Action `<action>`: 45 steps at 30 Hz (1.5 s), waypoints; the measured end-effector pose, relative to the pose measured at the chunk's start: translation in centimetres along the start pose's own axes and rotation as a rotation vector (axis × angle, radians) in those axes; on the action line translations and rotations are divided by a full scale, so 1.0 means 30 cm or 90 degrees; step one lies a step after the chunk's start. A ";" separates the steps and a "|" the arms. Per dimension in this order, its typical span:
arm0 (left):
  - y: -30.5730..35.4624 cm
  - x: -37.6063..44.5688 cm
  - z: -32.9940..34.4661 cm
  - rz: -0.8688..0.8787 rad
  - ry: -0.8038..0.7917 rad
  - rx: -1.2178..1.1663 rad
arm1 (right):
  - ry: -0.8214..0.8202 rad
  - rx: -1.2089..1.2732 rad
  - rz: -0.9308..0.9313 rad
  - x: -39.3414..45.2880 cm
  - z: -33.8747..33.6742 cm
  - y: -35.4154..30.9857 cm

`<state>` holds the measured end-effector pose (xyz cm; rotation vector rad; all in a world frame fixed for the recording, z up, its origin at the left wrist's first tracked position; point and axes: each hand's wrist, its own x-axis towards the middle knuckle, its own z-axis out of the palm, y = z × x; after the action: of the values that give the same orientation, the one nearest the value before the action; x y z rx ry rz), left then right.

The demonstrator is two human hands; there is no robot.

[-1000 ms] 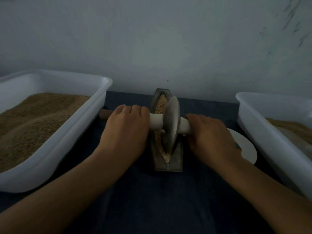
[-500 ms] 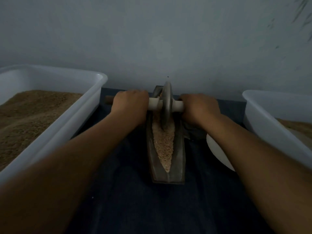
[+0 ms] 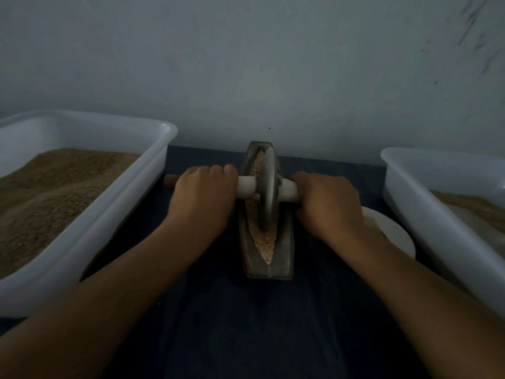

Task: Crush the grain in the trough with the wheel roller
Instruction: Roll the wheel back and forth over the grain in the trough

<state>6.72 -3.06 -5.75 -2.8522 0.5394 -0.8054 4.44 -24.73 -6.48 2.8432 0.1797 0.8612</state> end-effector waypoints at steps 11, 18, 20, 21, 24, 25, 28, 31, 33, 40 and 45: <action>0.009 -0.126 -0.076 0.048 0.031 0.001 | 0.021 0.124 -0.018 -0.124 -0.116 -0.020; 0.012 -0.029 -0.028 0.047 -0.004 0.017 | 0.016 0.069 -0.019 -0.062 -0.006 0.011; 0.008 0.018 -0.011 0.036 -0.022 -0.004 | 0.001 0.041 -0.012 -0.019 0.029 0.023; 0.006 0.041 -0.001 0.029 -0.030 -0.016 | -0.008 0.028 -0.005 0.006 0.044 0.029; -0.007 0.112 0.032 0.010 -0.044 -0.034 | -0.055 0.033 0.025 0.093 0.077 0.040; -0.010 0.135 0.040 0.008 -0.051 -0.036 | -0.083 0.049 0.041 0.123 0.085 0.046; -0.019 0.194 0.057 0.011 -0.075 -0.035 | -0.177 0.064 0.072 0.197 0.098 0.068; -0.021 0.227 0.066 0.015 -0.095 -0.026 | -0.213 0.059 0.067 0.228 0.108 0.081; -0.020 0.226 0.065 0.010 -0.097 -0.031 | -0.193 0.065 0.066 0.221 0.112 0.078; -0.008 0.115 0.033 0.012 -0.044 -0.030 | -0.037 0.062 0.040 0.083 0.080 0.044; 0.009 0.005 -0.022 0.028 0.006 -0.022 | -0.021 0.095 0.016 -0.022 -0.002 0.019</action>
<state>6.41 -3.38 -5.16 -2.8575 0.6205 -0.8113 3.89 -25.39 -6.67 3.0015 0.2131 0.8395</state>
